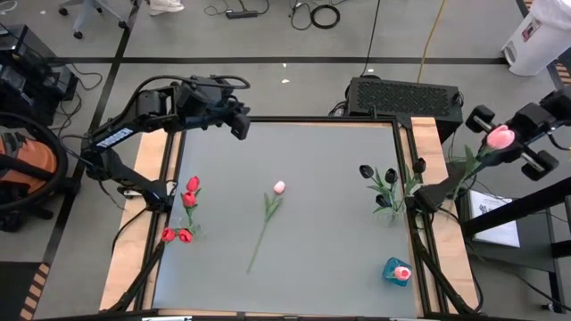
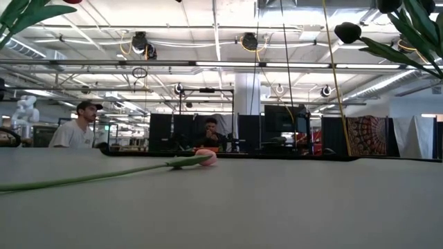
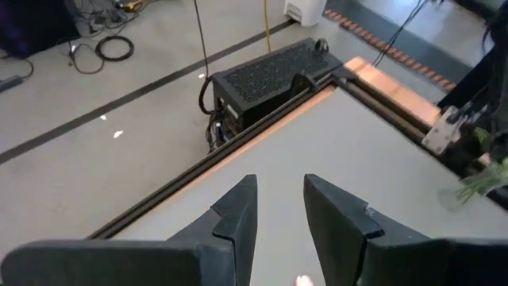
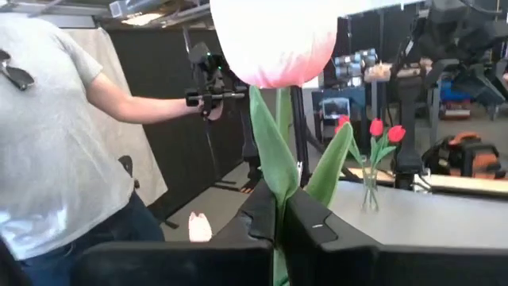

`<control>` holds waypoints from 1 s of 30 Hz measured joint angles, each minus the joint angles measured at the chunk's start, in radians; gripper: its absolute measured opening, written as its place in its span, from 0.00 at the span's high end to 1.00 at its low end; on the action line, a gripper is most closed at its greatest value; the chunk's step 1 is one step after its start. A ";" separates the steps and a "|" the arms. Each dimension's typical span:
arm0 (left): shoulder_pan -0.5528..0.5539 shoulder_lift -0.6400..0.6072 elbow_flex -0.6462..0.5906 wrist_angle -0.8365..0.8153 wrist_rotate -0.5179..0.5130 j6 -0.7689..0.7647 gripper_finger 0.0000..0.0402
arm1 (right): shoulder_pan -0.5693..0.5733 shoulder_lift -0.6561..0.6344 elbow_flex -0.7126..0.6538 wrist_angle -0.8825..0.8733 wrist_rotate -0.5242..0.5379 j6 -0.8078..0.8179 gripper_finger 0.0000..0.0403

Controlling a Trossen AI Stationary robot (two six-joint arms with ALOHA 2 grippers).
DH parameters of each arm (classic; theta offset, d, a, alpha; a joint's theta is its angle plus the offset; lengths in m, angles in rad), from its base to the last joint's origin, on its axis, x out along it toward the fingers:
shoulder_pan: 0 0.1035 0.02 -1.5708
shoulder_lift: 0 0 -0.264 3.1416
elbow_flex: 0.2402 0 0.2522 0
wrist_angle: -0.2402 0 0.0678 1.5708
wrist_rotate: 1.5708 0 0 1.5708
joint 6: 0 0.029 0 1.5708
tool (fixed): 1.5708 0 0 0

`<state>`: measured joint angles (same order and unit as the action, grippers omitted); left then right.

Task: Sort flowers into vase by color
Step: Put the top pink tulip into the blue vase

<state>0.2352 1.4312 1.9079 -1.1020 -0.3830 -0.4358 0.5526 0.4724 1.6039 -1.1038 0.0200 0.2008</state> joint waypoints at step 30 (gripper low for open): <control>0.000 0.044 0.000 0.057 -0.067 0.006 0.72 | -0.147 -0.291 -0.847 0.857 -0.395 0.129 1.00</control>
<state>0.2356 1.4754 1.9079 -1.0454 -0.4503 -0.4302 0.4053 0.1810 0.7568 -0.2465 -0.3753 0.3296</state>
